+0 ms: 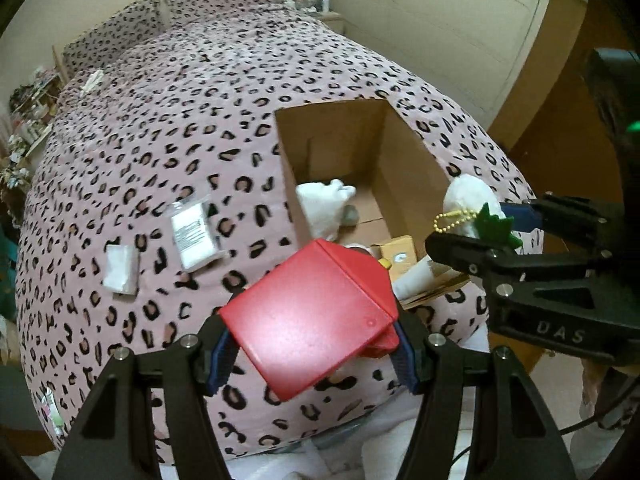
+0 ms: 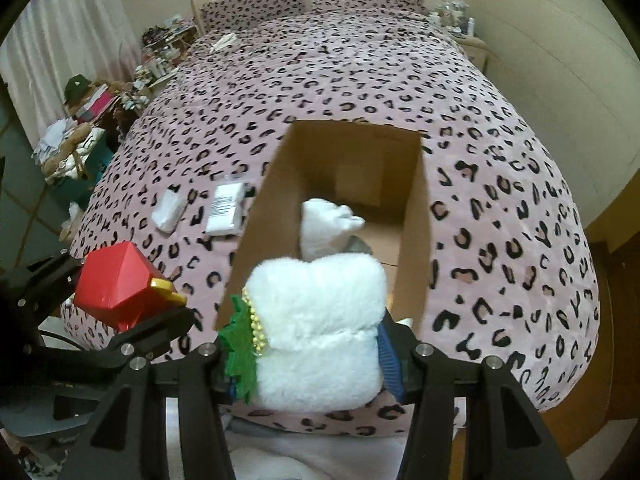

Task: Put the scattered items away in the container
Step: 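Carry the red box over the cardboard box with the left tool while the right tool carries the plush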

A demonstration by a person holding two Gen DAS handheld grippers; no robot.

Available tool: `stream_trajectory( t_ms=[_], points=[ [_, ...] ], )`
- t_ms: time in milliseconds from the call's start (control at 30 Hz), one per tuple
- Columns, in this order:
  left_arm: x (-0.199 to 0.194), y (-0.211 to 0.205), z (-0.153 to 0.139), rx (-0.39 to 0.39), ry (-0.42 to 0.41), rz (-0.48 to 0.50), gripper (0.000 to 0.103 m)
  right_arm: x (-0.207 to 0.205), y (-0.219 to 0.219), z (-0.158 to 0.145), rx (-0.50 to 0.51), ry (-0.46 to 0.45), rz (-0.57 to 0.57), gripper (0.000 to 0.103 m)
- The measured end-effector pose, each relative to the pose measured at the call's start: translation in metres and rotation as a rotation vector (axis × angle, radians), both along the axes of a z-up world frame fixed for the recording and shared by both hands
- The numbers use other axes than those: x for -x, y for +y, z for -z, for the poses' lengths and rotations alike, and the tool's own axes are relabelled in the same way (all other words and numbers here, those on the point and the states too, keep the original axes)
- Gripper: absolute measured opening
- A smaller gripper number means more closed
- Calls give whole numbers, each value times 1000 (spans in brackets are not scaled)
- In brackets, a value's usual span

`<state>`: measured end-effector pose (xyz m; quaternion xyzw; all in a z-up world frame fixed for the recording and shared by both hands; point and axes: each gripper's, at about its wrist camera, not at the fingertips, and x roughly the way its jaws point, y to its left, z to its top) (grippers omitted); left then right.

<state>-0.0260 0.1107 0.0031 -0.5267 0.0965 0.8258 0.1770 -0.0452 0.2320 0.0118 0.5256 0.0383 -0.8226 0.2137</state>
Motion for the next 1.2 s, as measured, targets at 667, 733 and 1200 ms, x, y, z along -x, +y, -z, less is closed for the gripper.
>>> stream_trajectory(
  t_ms=[667,733,1200],
  points=[
    [25,73,15,-19,-91,113,64,51,32,9,5,-21,31,53],
    [27,76,18,-18,-99,115,64,55,32,12,6,-29,32,53],
    [39,79,44,-14,-158,107,64,72,25,34,43,-83,10,53]
  ],
)
